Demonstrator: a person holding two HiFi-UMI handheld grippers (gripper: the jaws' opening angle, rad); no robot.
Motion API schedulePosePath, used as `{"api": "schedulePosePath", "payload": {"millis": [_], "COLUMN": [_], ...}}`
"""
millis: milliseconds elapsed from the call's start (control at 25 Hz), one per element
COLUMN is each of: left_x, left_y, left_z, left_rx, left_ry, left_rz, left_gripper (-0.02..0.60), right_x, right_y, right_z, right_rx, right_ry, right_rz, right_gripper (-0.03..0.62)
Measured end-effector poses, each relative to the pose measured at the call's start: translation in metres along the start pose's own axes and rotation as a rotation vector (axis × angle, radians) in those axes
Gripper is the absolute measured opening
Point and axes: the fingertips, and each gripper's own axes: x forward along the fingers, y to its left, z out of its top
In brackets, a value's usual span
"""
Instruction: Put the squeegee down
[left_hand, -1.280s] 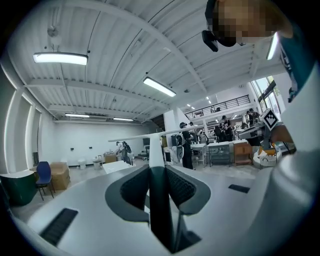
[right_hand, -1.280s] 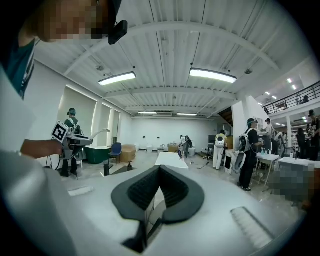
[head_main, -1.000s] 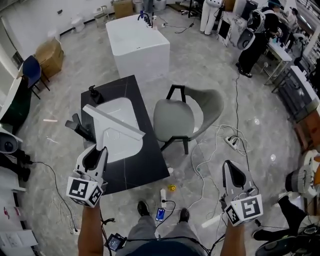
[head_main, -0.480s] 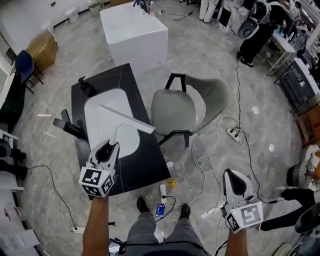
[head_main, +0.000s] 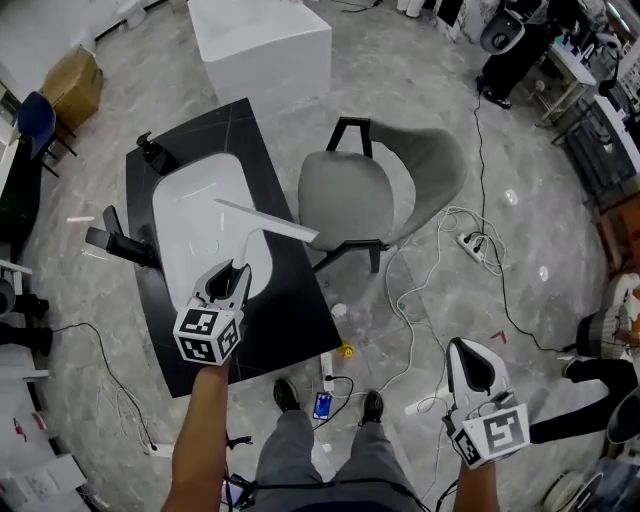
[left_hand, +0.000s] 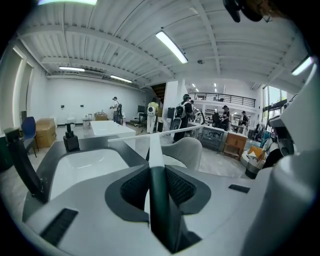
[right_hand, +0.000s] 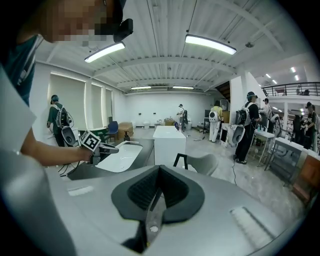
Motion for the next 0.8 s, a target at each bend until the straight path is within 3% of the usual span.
{"api": "schedulePosePath", "payload": {"millis": [400,800], "left_x": [0.050,0.079], "left_y": [-0.005,-0.007], "left_z": [-0.053,-0.076], "left_rx": [-0.024,-0.035], "left_ry": [0.106,0.165], "left_rz": [-0.017,-0.023], "left_gripper": [0.094,0.094], "right_x": [0.008,0.010], "right_y": [-0.004,-0.004], "right_z": [-0.034,-0.047], "right_rx": [0.025,0.038], "right_ry": [0.053,0.070], "right_rz": [-0.004,-0.004], "right_gripper": [0.011,0.011]}}
